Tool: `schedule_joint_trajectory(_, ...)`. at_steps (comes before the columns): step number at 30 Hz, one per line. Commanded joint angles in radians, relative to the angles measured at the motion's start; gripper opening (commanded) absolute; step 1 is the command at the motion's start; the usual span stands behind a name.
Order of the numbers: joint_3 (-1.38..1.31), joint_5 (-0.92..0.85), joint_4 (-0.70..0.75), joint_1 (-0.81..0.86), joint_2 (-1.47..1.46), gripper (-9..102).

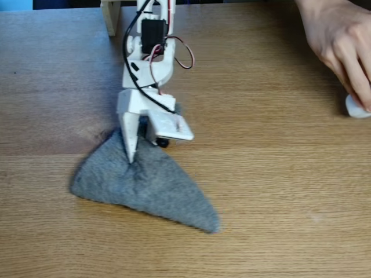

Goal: Clean the area in front of the robot

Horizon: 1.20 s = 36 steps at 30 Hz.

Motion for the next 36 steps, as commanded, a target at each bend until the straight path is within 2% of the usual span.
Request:
schedule_joint_trajectory(1,-0.035,0.054,0.186,0.100,0.078,0)
schedule_joint_trajectory(6,-0.034,0.178,0.451,-0.008,0.207,0)
schedule_joint_trajectory(14,-0.032,0.385,0.828,-0.282,0.385,0)
schedule_joint_trajectory(18,-0.032,0.433,0.950,-0.391,0.442,0)
schedule_joint_trajectory(25,-0.032,0.440,0.923,-0.454,0.420,0)
schedule_joint_trajectory(28,-0.032,0.410,0.801,-0.402,0.337,0)
schedule_joint_trajectory(33,-0.034,0.264,0.505,-0.229,0.149,0)
schedule_joint_trajectory(36,-0.035,0.215,0.430,-0.103,0.092,0)
